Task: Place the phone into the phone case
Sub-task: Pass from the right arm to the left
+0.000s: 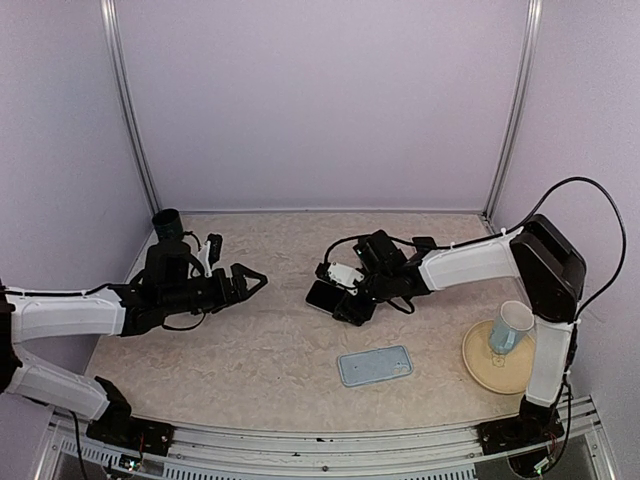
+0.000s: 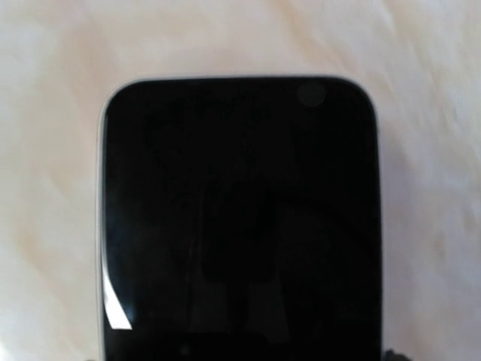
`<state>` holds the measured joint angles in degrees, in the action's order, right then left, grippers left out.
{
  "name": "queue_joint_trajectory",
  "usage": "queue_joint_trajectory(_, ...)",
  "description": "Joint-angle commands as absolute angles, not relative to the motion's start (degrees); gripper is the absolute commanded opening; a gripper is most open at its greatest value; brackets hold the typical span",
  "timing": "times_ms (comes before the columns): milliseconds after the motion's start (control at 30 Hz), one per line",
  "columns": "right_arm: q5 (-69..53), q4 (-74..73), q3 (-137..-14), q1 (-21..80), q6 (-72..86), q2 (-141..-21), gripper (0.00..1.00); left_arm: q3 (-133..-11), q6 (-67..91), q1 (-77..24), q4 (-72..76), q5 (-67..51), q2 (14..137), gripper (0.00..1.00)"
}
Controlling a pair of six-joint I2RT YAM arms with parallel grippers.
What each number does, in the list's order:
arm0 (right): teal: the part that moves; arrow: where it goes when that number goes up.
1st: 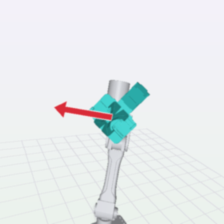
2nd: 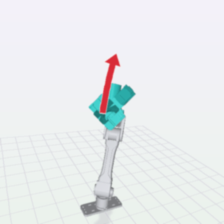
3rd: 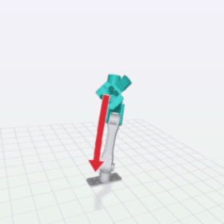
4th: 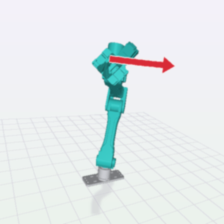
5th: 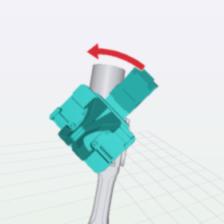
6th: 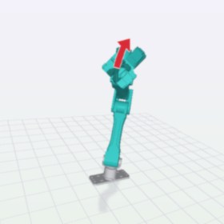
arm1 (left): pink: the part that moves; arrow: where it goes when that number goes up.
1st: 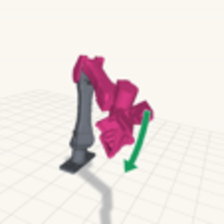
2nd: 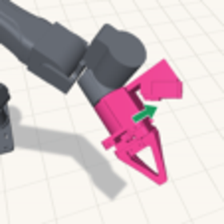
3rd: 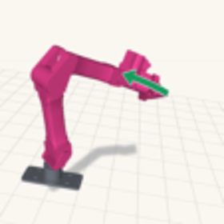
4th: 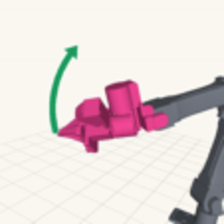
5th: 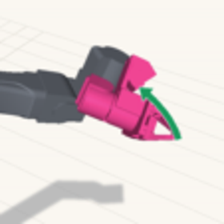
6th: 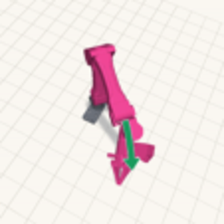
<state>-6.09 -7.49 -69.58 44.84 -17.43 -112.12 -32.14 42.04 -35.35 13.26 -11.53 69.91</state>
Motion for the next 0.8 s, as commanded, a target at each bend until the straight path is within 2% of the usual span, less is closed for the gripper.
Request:
queue_joint_trajectory(0, -7.4, -0.2, -68.8, 47.2, -20.0, -107.6, 0.69, -31.2, 41.6, -35.7, 18.3, -14.7, 71.9, 0.97)
queue_joint_trajectory(400, -6.6, 10.2, -63.9, 53.6, -24.7, -101.6, 0.68, -31.9, 41.7, -35.9, 24.3, -22.9, 77.5, 0.87)
queue_joint_trajectory(767, -5.3, 10.9, -65.2, 58.4, -28.3, -100.4, 0.69, -33.0, 41.2, -37.0, 25.7, -26.5, 79.5, 0.79)
